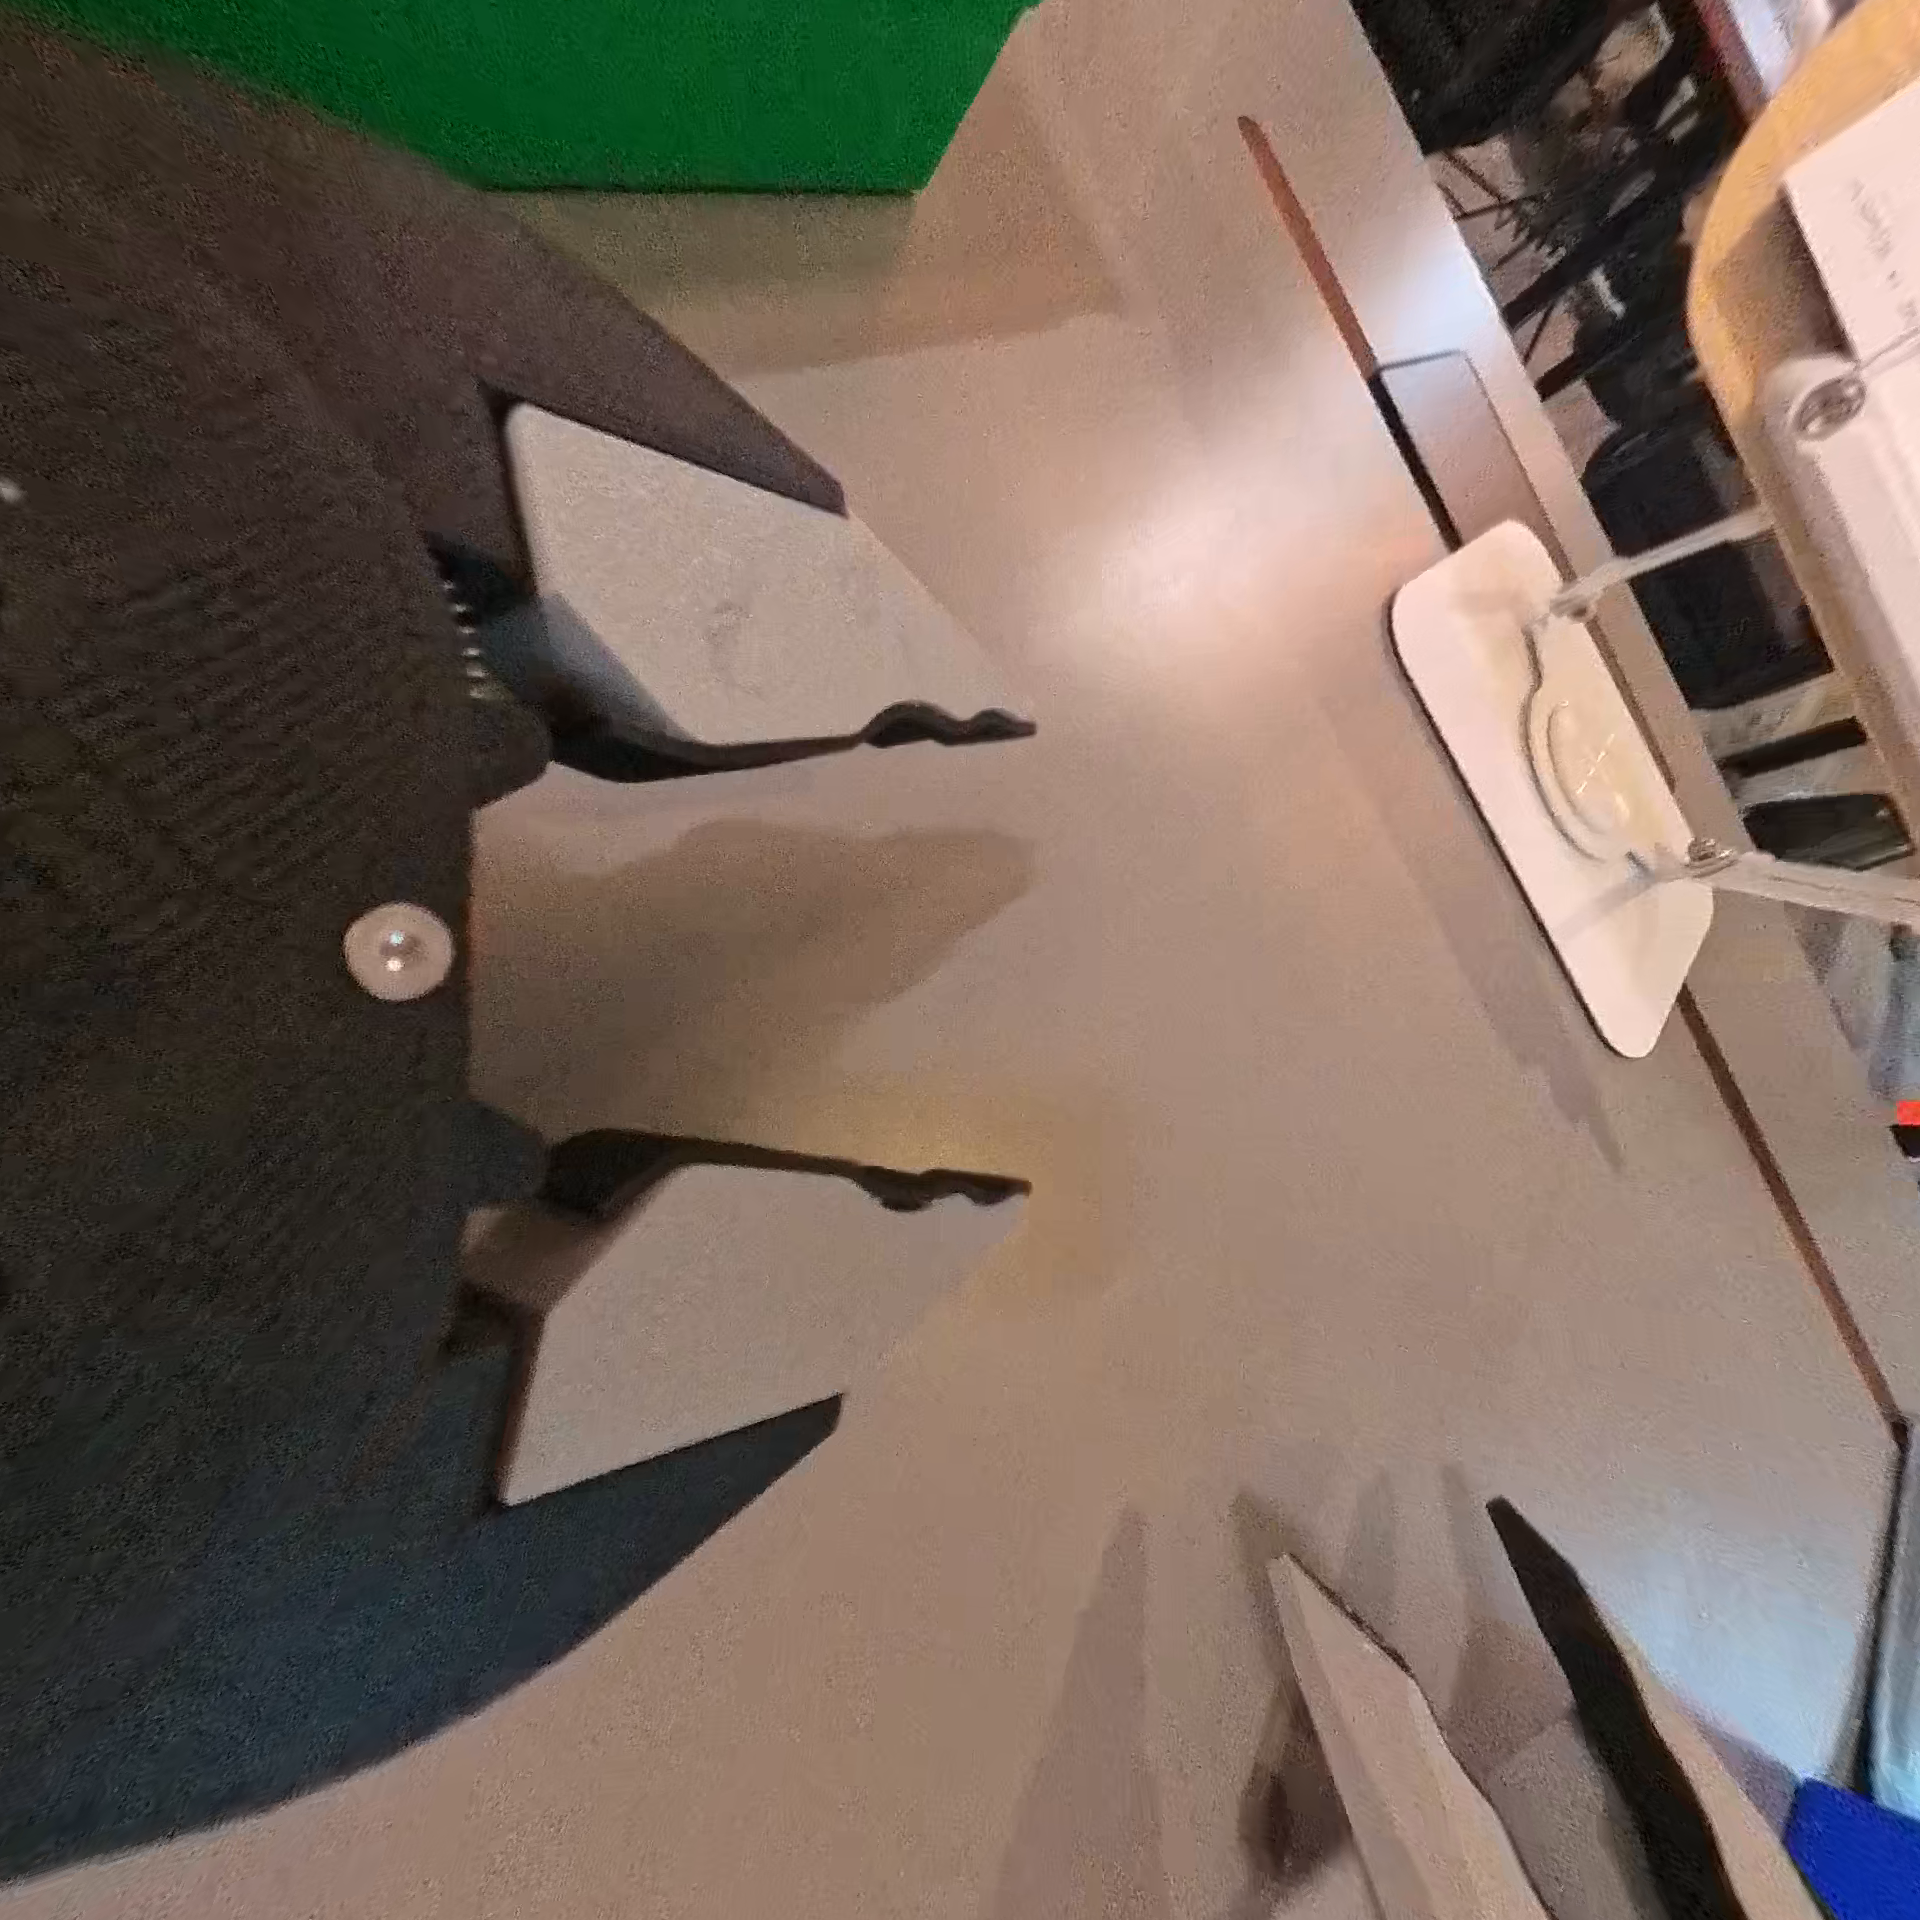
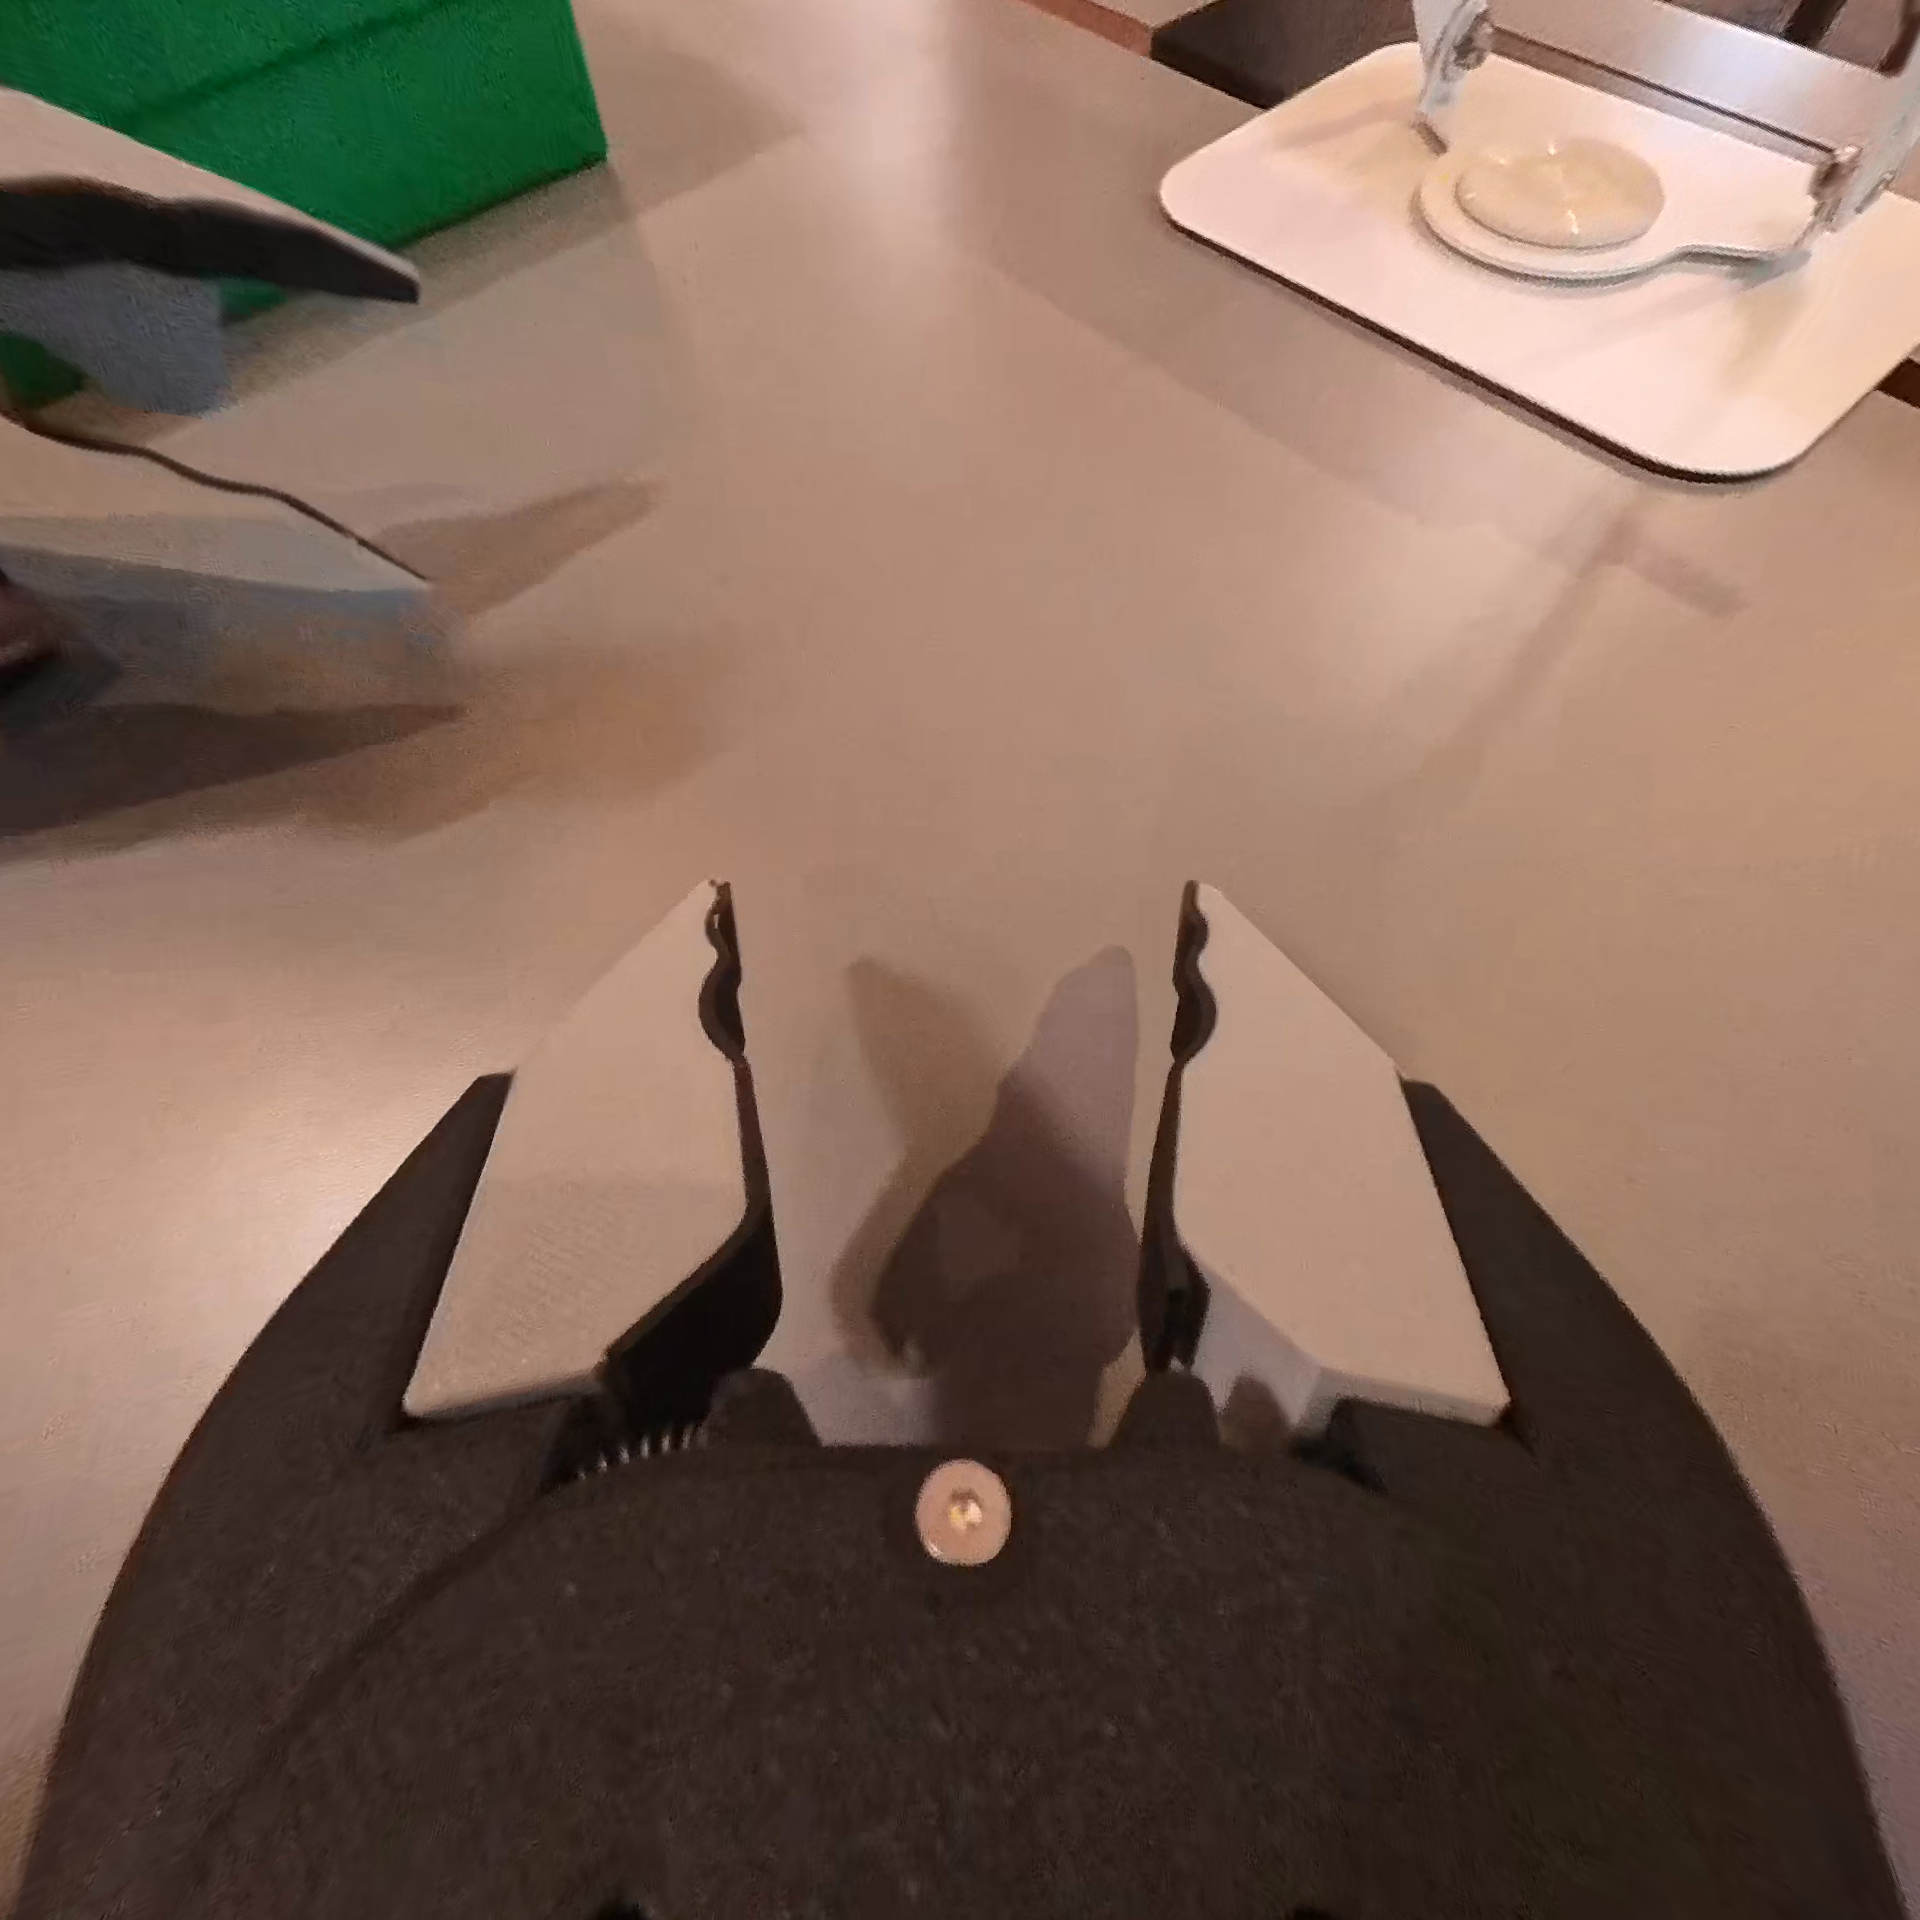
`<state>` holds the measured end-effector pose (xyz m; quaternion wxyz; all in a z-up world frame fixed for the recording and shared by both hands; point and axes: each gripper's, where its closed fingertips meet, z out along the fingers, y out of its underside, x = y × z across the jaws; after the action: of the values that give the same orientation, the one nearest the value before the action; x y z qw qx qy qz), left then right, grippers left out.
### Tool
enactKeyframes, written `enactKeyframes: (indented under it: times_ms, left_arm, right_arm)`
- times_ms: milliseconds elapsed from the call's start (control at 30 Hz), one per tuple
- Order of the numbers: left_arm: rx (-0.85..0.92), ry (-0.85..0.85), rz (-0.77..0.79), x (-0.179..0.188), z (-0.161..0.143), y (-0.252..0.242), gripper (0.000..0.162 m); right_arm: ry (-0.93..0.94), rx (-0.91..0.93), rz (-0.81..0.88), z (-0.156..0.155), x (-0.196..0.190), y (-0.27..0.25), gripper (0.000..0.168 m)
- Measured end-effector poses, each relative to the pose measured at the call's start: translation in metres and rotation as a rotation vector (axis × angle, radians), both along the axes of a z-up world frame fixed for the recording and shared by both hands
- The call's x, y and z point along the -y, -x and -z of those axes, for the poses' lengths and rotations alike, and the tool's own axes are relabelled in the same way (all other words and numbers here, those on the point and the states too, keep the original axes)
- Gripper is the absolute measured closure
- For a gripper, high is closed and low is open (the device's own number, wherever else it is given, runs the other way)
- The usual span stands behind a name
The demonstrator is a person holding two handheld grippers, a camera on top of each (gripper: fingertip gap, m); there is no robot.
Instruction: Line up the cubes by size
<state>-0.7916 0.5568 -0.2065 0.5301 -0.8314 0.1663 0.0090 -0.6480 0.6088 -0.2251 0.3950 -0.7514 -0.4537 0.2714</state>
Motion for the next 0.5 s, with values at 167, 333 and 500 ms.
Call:
enactKeyframes:
  times_ms: [167, 333, 500]
  left_arm:
    - [0.139, -0.009, 0.031, 0.001, -0.007, -0.005, 0.081]
    - [0.090, -0.009, 0.043, 0.000, -0.005, -0.011, 0.082]
    - [0.078, -0.012, 0.051, 0.000, -0.005, -0.014, 0.083]
  right_arm:
    - [-0.017, -0.023, -0.044, -0.004, 0.011, 0.008, 0.086]
    - [-0.003, -0.055, -0.052, -0.008, 0.015, 0.010, 0.084]
    - [-0.014, -0.105, -0.077, -0.017, 0.025, 0.019, 0.085]
